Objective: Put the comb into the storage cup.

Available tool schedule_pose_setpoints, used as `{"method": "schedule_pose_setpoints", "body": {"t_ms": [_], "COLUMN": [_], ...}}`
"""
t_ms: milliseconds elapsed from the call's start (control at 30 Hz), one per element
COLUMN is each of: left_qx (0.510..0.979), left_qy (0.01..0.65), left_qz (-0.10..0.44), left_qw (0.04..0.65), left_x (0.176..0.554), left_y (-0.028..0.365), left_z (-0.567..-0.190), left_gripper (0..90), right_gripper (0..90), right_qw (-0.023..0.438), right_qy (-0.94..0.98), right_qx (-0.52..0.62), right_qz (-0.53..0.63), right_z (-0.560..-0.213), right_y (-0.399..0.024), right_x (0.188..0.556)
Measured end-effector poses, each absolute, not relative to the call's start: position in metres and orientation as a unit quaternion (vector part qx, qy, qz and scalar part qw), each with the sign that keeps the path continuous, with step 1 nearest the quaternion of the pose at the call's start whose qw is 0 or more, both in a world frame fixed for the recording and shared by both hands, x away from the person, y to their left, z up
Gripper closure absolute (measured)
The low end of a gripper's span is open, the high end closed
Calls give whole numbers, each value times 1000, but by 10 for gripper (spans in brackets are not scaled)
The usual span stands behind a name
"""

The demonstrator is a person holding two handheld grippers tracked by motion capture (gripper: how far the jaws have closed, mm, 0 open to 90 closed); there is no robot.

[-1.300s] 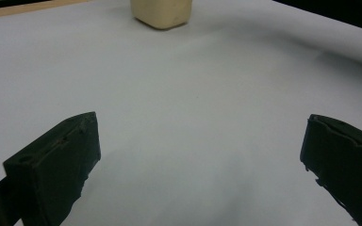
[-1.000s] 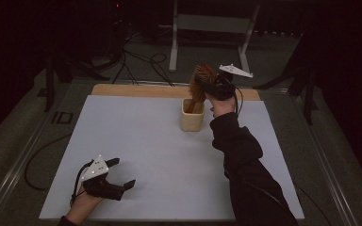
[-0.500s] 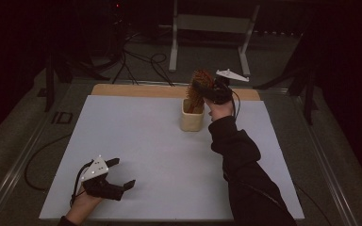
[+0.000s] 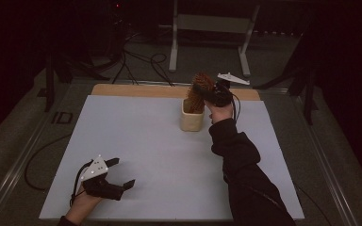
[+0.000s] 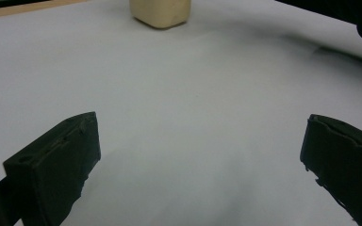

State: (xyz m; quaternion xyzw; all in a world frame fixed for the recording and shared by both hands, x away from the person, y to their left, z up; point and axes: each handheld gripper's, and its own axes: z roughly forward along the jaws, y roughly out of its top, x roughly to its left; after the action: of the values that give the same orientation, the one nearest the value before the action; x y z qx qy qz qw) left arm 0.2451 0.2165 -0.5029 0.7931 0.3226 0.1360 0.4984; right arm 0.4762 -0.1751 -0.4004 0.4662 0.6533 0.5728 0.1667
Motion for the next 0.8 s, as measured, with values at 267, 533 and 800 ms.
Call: {"method": "schedule_pose_setpoints", "body": {"t_ms": [267, 533, 800], "left_qx": [792, 792, 793], "left_qy": [322, 321, 320], "left_qz": [136, 135, 134], "left_qw": [500, 501, 501], "left_x": [245, 246, 246], "left_y": [216, 216, 216], "left_z": [-503, -503, -503], "left_gripper": [0, 0, 0], "right_gripper": [483, 438, 347], "right_qw": [154, 157, 166], "right_qy": [647, 646, 660], "right_qx": [476, 490, 475], "right_qz": [575, 564, 558], "right_z": [-404, -408, -406], "right_y": [-185, -195, -195], "right_x": [479, 483, 482]}}
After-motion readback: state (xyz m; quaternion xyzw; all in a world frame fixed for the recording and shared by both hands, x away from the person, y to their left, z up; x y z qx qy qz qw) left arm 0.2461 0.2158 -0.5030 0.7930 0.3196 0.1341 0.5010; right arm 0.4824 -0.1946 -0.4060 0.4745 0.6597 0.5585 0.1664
